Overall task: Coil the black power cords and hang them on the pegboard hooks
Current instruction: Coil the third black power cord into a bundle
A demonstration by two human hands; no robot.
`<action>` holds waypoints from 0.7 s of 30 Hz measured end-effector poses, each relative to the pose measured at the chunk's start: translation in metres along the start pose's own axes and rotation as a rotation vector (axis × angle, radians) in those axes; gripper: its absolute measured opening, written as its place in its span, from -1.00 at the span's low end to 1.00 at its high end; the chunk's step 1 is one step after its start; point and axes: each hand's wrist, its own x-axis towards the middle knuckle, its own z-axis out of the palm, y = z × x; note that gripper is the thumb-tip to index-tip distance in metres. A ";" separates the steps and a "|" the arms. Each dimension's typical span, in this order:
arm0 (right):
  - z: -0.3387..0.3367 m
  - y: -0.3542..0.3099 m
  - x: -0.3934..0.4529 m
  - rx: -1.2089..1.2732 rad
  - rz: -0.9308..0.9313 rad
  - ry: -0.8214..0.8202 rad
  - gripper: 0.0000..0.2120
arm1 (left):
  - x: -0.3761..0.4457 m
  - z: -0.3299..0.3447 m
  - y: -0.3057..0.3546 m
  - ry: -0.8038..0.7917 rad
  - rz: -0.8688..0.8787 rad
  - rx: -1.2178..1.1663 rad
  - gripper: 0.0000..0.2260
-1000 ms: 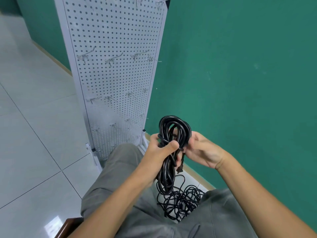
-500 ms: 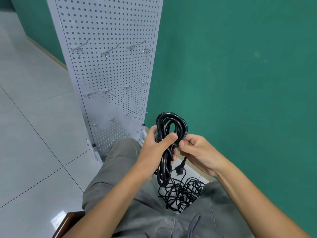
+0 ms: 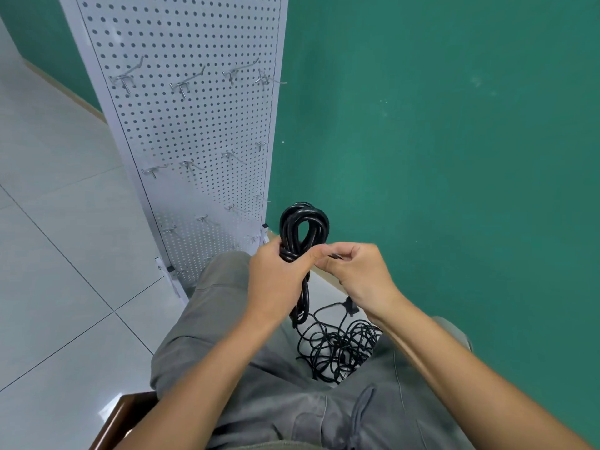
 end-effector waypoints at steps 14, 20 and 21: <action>-0.051 -0.030 -0.018 0.082 0.132 -0.463 -0.72 | 0.016 -0.016 -0.014 -0.276 -0.060 0.171 -0.02; -0.051 -0.028 -0.018 -0.008 -0.037 -0.360 -0.90 | 0.002 -0.008 -0.006 -0.534 -0.181 0.032 -0.28; -0.050 -0.028 -0.018 -0.019 -0.062 -0.312 -0.92 | 0.000 -0.005 -0.004 -0.553 -0.220 -0.038 -0.40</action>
